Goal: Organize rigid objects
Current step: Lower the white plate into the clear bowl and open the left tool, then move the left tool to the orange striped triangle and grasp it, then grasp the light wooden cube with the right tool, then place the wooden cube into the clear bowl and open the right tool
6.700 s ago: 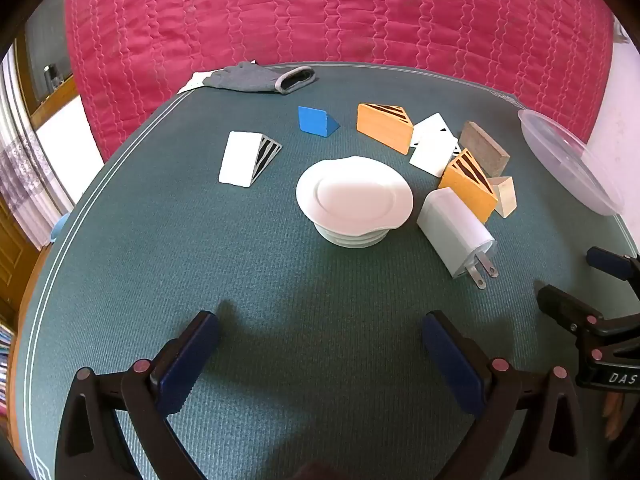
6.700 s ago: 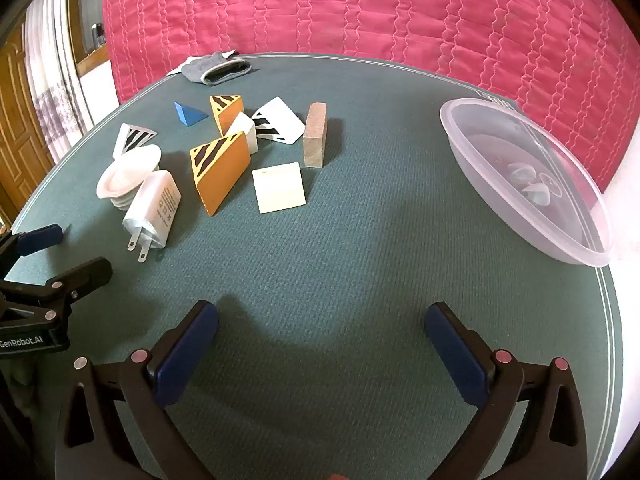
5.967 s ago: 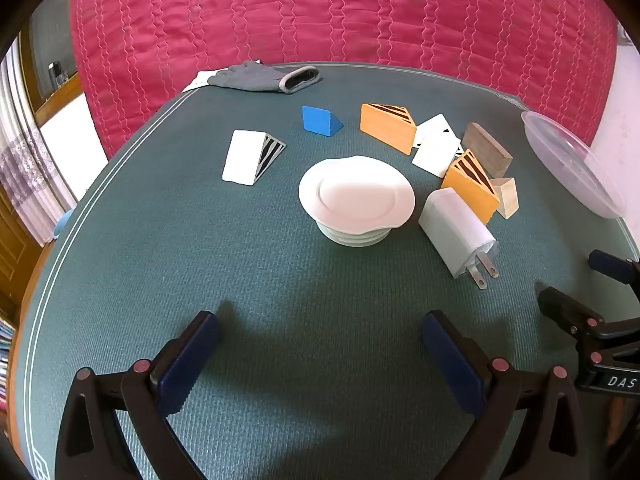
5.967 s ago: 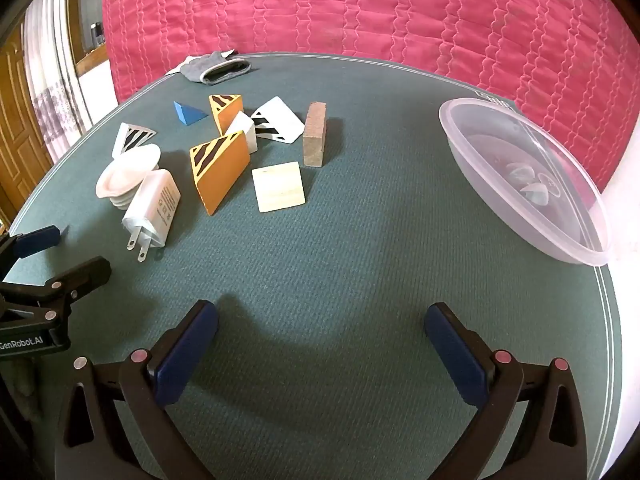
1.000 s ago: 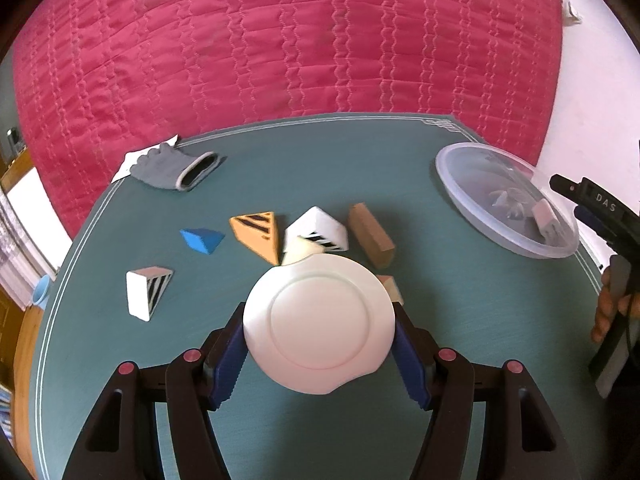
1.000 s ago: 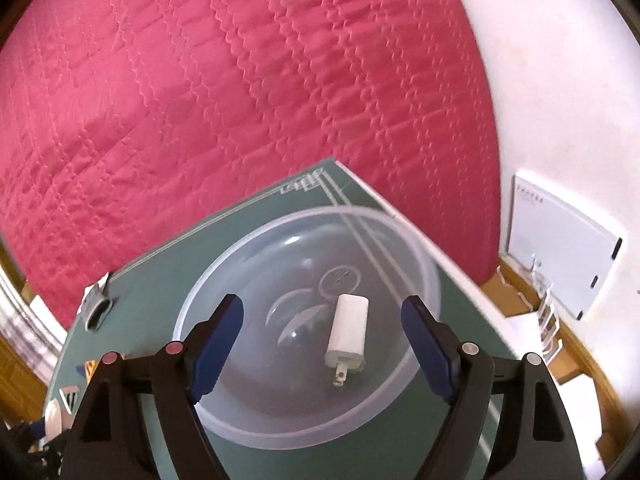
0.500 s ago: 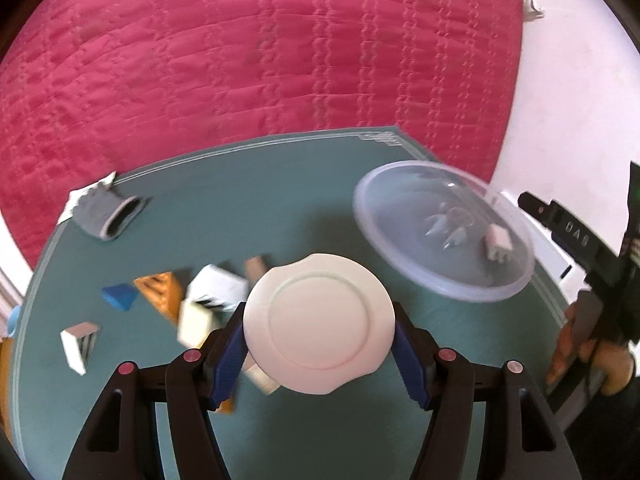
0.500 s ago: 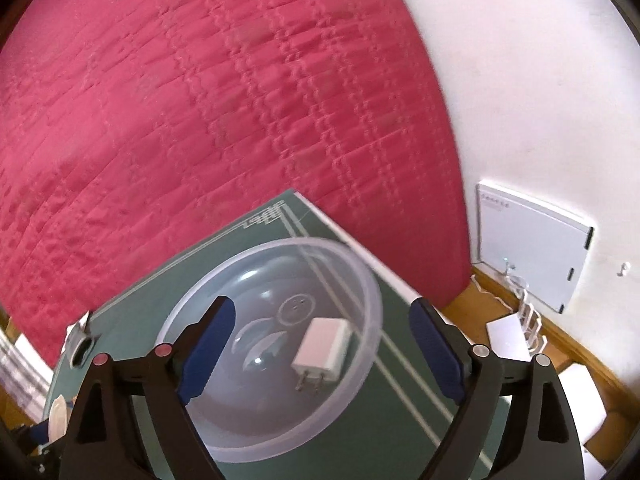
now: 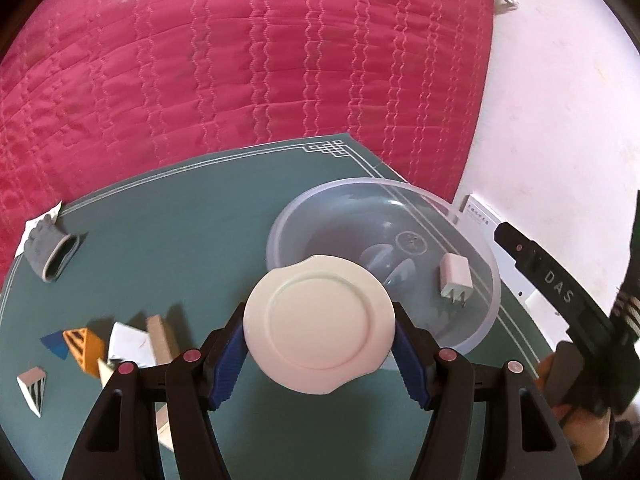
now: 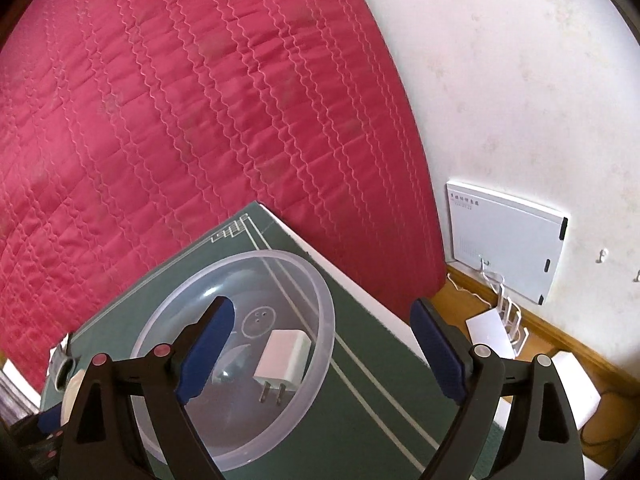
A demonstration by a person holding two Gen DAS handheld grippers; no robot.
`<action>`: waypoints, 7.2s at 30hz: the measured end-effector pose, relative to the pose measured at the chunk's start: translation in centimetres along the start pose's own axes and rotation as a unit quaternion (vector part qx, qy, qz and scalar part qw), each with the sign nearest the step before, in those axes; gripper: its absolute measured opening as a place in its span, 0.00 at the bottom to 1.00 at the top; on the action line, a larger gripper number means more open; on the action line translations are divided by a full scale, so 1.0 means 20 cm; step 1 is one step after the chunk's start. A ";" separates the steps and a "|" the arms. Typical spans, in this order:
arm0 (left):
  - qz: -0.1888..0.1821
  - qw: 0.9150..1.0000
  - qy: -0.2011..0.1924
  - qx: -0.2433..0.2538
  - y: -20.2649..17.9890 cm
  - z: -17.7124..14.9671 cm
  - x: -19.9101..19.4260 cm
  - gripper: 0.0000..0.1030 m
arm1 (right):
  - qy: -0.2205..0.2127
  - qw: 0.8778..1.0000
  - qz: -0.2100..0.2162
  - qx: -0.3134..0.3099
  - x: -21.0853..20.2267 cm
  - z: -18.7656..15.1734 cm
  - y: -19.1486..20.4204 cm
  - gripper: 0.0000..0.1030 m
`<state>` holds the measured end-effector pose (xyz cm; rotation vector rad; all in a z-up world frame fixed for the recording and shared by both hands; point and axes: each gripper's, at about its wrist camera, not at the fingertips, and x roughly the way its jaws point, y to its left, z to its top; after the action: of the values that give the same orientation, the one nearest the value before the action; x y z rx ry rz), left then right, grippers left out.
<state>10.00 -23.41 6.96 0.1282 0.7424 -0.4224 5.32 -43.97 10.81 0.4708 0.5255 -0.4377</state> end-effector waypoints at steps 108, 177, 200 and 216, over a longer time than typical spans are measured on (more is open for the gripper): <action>0.153 0.983 0.026 -0.100 0.66 -0.46 -0.20 0.93 | 0.166 0.911 0.269 -0.265 -0.25 -0.52 0.61 1.00; 0.129 0.980 0.025 -0.146 0.87 -0.67 -0.33 0.30 | 0.209 0.873 0.241 -0.368 -0.16 -0.78 1.10 0.30; 0.122 0.986 0.016 -0.111 0.72 -0.59 -0.36 0.30 | 0.132 0.937 0.194 -0.260 -0.22 -0.39 0.69 0.30; 0.105 0.992 0.015 -0.074 0.52 -0.50 -0.34 0.30 | 0.093 0.971 0.116 -0.185 -0.06 -0.13 0.36 0.30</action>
<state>3.69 -9.21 3.88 0.0732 0.7781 -0.1649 7.14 -36.44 11.79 0.2099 0.7074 -0.0654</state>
